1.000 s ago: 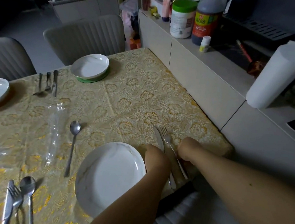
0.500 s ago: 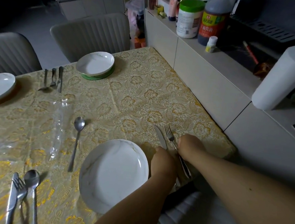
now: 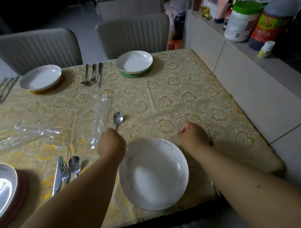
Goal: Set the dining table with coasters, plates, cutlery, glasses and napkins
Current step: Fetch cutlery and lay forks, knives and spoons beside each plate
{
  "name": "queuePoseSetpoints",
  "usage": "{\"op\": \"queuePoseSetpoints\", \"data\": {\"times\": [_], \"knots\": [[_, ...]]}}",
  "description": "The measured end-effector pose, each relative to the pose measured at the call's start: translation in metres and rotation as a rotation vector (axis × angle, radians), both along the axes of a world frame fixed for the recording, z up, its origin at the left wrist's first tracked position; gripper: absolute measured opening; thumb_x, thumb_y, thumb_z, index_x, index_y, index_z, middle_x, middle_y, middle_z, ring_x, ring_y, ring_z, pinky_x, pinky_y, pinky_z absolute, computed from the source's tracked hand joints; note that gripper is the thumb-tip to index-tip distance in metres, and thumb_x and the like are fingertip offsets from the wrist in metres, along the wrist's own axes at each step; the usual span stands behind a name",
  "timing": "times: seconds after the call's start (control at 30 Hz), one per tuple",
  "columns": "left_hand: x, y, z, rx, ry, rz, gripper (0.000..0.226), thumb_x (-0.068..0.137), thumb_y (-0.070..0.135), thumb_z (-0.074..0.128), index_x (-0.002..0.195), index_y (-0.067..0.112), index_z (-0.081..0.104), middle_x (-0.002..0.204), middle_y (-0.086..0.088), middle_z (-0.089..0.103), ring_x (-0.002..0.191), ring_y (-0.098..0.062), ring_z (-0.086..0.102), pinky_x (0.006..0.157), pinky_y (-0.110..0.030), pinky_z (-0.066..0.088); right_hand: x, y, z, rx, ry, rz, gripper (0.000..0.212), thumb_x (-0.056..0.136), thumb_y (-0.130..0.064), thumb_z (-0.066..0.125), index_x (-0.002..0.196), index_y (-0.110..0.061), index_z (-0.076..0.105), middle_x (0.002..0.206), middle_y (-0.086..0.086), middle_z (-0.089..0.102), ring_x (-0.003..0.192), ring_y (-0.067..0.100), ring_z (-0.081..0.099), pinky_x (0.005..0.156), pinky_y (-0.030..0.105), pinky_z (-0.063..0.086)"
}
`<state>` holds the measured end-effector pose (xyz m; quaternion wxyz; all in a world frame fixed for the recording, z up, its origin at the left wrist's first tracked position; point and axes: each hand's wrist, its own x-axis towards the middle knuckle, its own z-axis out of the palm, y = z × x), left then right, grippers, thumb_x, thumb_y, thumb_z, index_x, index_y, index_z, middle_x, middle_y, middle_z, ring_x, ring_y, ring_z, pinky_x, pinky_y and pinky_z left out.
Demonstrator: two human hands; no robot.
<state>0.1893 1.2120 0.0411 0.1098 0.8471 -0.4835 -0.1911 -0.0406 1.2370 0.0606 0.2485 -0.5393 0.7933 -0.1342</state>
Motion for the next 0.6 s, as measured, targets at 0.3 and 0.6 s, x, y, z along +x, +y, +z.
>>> {"op": "queuePoseSetpoints", "data": {"times": [0.3,0.6], "knots": [[0.031,0.001,-0.021,0.121,0.121,0.017,0.014,0.085,0.019,0.064,0.086,0.006,0.059,0.095,-0.013,0.067,0.090,-0.031,0.066,0.074,-0.037,0.056,0.038,0.004,0.004,-0.071,-0.031,0.049,0.014,0.094,-0.025,0.050,0.083,-0.016,0.054,0.078,0.002,0.057,0.073,0.023,0.051,0.052,0.025,0.031],[0.034,-0.014,-0.013,0.234,0.056,-0.133,0.010,0.087,0.008,0.062,0.090,-0.001,0.060,0.097,-0.015,0.064,0.097,-0.032,0.064,0.073,-0.033,0.049,0.049,0.002,-0.002,-0.096,-0.161,0.016,0.012,0.091,-0.021,0.053,0.079,-0.021,0.053,0.081,-0.005,0.057,0.075,0.020,0.053,0.061,0.026,0.036]]}}
